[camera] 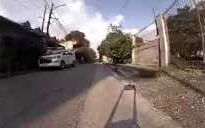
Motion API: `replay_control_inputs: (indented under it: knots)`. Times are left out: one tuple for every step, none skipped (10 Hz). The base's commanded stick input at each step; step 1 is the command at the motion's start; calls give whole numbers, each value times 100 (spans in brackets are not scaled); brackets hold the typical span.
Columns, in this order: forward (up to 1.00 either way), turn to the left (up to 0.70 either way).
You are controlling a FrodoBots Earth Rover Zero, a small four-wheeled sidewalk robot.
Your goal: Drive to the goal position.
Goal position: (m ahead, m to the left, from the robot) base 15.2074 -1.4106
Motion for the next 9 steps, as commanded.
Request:
replay_control_inputs:
  knots:
    - [100, 0]
    - [100, 0]
    - [100, 0]
    - [100, 0]
    - [100, 0]
    - [100, 0]
    - [100, 0]
    - [100, 0]
    - [100, 0]
